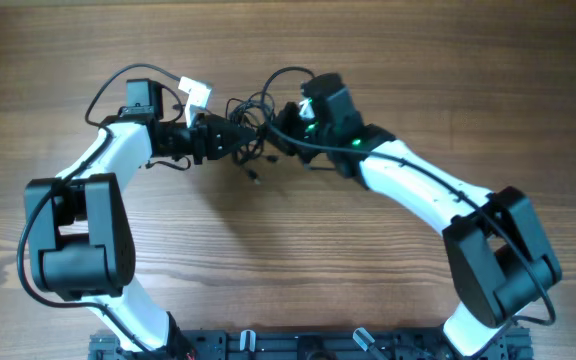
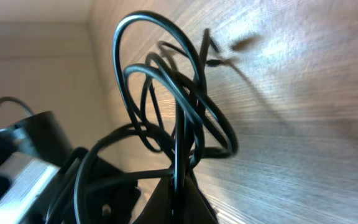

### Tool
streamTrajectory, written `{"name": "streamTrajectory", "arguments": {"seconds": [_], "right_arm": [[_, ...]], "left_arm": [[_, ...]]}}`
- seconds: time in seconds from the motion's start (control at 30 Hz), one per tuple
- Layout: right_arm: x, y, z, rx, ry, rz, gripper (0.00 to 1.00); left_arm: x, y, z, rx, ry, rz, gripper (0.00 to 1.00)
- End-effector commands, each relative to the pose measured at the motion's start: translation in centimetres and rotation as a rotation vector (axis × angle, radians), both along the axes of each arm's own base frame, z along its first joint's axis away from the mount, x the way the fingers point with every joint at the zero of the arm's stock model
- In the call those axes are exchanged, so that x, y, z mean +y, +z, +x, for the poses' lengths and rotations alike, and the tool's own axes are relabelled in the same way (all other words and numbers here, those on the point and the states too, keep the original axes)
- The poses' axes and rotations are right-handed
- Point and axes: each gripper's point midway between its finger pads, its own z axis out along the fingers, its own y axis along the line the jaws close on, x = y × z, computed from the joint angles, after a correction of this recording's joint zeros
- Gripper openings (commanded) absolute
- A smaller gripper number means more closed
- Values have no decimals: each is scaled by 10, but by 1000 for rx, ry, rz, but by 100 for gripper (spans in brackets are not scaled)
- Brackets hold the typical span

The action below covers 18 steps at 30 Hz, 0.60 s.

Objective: Untangle cables

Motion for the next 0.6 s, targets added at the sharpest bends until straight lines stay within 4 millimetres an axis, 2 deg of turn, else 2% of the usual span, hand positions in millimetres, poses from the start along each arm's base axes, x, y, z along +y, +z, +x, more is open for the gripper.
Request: {"name": "streamTrajectory", "arguments": {"seconds": [0.0, 0.13, 0.23, 0.33, 0.43, 0.5, 0.57], "right_arm": [[-22, 13, 7, -55, 159, 110, 4], [-54, 45, 18, -137, 249, 259, 4], [-71, 56, 23, -169, 264, 304, 4], [-78, 58, 24, -188, 274, 311, 4], [-78, 57, 25, -229, 288, 296, 4], [-79, 49, 26, -232, 278, 257, 4], [-82, 36, 25, -187, 248, 218, 4]], "left_arm": [[30, -7, 14, 27, 92, 36, 4], [66, -36, 36, 206, 253, 181, 4], [97, -81, 53, 458, 469, 399, 4], [135, -119, 57, 693, 720, 589, 4], [149, -128, 55, 744, 795, 640, 4], [144, -124, 56, 742, 769, 609, 17], [136, -120, 55, 735, 735, 578, 17]]}}
